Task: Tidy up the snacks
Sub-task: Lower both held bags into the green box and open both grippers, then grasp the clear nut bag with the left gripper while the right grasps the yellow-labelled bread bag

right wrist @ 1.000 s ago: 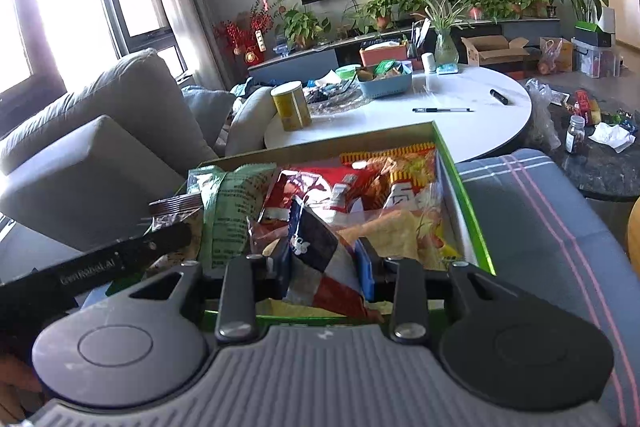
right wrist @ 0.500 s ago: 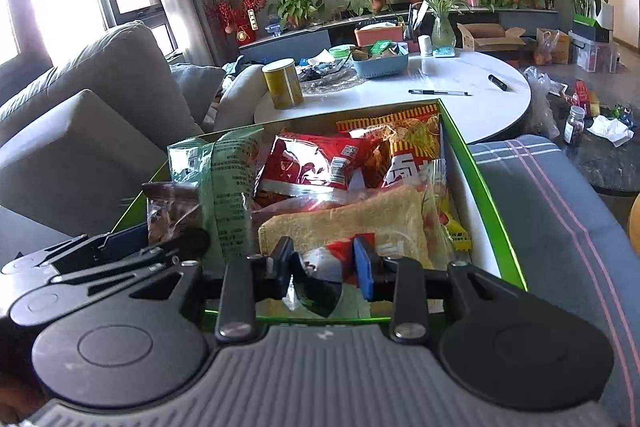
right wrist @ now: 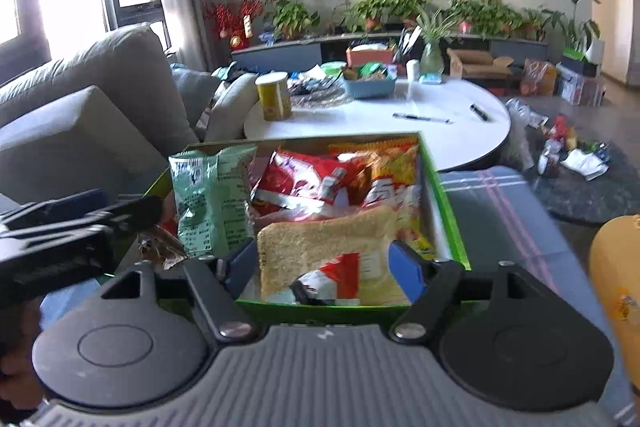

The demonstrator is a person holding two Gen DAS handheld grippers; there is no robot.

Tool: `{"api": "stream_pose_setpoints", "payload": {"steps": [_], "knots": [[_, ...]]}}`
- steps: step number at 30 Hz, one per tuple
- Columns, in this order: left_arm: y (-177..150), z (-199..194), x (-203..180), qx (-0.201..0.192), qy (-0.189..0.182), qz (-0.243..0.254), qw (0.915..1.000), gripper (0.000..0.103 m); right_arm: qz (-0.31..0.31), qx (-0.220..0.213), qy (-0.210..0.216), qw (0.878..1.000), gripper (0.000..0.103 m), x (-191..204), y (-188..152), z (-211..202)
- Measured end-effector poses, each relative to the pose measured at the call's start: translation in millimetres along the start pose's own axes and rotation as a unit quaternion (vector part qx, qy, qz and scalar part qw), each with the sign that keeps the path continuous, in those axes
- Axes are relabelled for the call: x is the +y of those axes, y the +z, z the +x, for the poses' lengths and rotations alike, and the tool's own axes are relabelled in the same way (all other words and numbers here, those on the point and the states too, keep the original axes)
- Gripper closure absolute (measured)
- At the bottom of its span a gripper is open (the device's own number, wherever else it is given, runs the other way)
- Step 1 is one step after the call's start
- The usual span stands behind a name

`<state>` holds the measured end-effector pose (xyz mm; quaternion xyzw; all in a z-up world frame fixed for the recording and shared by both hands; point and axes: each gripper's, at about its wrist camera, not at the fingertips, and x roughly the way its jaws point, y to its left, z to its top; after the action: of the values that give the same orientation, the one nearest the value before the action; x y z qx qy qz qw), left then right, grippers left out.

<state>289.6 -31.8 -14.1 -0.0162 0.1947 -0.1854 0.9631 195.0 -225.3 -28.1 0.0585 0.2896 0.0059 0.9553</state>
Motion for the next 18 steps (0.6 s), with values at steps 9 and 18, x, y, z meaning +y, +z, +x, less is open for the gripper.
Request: {"api": "stream_pose_setpoints", "payload": {"steps": [9,18], "knots": [[-6.7,-47.0,3.5,-0.005,0.013,-0.009,0.9999,0.026,0.017,0.006,-0.049,0.999,0.003,-27.2,-17.7,-27.2],[-34.9,-86.1,12.1,0.022,0.047,-0.021,0.9984,0.026,0.071,0.079,-0.061,0.993,0.003,-40.0,-59.1,7.1]]}}
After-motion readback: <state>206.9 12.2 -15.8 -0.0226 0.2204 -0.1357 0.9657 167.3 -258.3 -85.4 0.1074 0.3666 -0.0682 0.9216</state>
